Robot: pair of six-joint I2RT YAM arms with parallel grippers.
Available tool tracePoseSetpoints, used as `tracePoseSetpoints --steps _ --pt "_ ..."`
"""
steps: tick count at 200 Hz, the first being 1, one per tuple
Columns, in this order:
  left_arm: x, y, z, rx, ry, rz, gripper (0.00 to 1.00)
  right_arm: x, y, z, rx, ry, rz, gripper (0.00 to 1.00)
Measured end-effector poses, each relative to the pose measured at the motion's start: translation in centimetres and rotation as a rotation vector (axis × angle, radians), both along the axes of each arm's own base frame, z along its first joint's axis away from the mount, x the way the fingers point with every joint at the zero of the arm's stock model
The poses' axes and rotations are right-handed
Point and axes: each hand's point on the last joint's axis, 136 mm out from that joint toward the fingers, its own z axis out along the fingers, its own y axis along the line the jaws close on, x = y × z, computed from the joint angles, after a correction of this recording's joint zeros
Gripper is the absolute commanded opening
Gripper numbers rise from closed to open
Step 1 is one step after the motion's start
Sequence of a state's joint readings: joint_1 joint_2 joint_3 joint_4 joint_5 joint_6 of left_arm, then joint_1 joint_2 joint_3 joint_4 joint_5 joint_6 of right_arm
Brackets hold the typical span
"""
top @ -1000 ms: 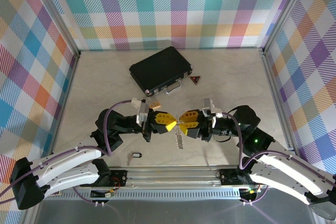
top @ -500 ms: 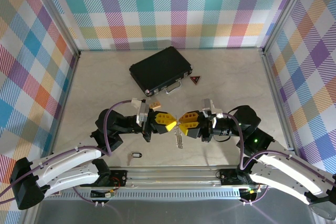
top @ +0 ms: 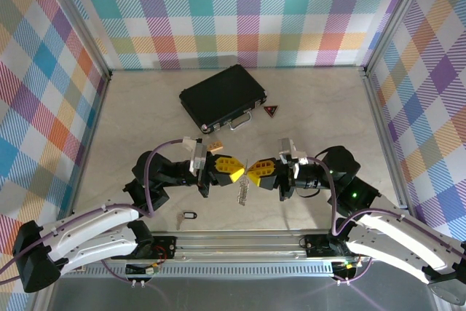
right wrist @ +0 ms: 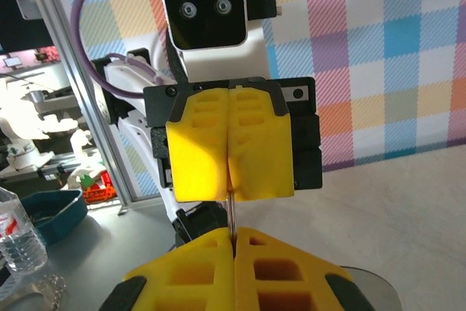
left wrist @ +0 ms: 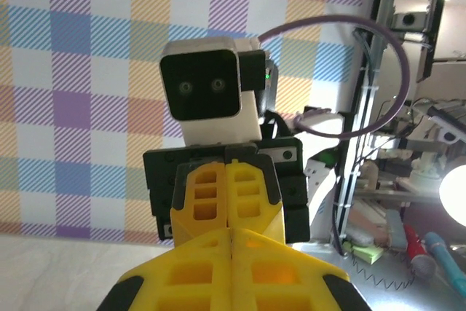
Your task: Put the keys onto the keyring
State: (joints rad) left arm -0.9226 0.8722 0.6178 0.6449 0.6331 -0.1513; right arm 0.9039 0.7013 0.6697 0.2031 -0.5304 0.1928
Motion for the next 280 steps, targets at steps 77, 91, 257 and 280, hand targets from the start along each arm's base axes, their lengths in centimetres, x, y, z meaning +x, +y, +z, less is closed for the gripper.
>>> tracePoseSetpoints --steps 77,91,257,280 --pt "2.2 2.1 -0.9 0.220 -0.025 0.237 0.40 2.5 -0.7 1.1 -0.232 -0.022 -0.165 0.00" --pt "2.4 2.4 -1.1 0.265 -0.026 0.257 0.40 2.8 -0.5 0.3 -0.302 -0.021 -0.180 0.00" --pt "0.0 1.2 -6.4 0.520 0.078 0.057 0.28 0.8 0.9 -5.6 -0.721 -0.208 -0.128 0.00" --pt "0.2 1.0 -6.9 0.534 0.086 0.054 0.28 0.9 1.0 -5.6 -0.734 -0.204 -0.125 0.00"
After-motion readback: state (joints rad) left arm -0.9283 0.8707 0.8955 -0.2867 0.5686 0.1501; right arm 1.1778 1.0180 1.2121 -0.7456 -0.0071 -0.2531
